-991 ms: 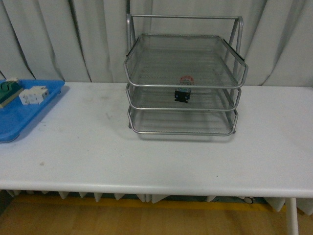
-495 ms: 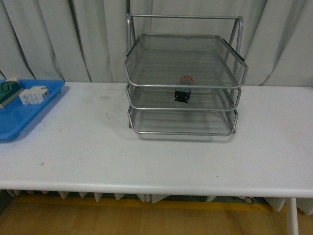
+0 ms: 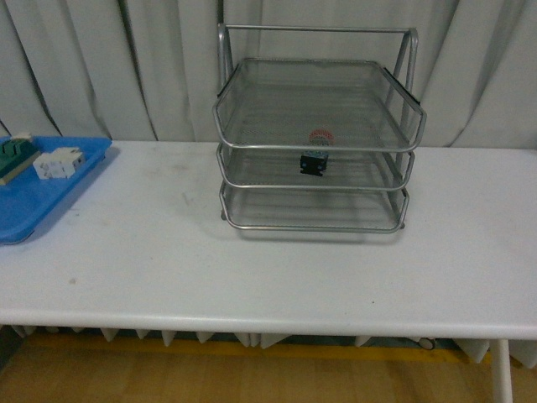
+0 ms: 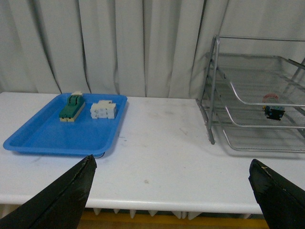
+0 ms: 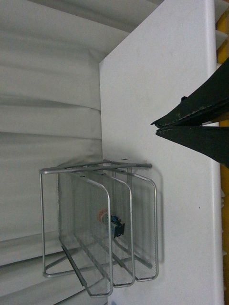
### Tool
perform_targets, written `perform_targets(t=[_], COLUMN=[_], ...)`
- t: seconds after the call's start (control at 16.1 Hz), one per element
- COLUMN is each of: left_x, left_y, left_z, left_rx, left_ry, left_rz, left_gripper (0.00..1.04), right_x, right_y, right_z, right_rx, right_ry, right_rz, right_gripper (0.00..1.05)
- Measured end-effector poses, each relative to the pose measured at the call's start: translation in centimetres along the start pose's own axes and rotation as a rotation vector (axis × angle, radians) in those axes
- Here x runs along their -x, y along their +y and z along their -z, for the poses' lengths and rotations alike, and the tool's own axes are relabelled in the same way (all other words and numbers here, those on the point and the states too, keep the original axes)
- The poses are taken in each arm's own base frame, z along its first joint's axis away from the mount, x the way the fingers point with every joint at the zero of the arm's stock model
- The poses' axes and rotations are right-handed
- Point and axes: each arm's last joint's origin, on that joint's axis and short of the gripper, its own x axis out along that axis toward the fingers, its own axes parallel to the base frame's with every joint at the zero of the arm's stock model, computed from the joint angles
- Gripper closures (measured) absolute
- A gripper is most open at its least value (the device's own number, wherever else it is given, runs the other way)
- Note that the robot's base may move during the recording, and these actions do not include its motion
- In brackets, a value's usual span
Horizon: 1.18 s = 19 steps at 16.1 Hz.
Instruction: Place button on rack with both arms
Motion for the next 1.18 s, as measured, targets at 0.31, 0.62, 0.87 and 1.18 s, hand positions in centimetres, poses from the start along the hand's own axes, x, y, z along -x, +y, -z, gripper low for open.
perform_targets(t=[0.31,0.62,0.87,1.18], left_x=[0.0,0.0,0.0,0.0], left_y=[0.0,0.0,0.0,0.0], left_z=[0.0,0.0,0.0,0.0], left_rx=[0.0,0.0,0.0,0.0], left_ry=[0.0,0.0,0.0,0.0], left_rz=[0.0,0.0,0.0,0.0], left_gripper=[0.07,0.07,0.07,0.07], right_x=[0.6,1.7,1.7,1.7], right_y=[0.0,0.0,0.0,0.0], right_z=[0.1,0.3,0.3,0.3], right_rx=[0.0,0.001,0.001,0.001], right_ry=[0.002,0.008,0.01,0.01], right_rz=[0.0,0.0,0.0,0.0], right_gripper=[1.03,1.03,0.73,0.06])
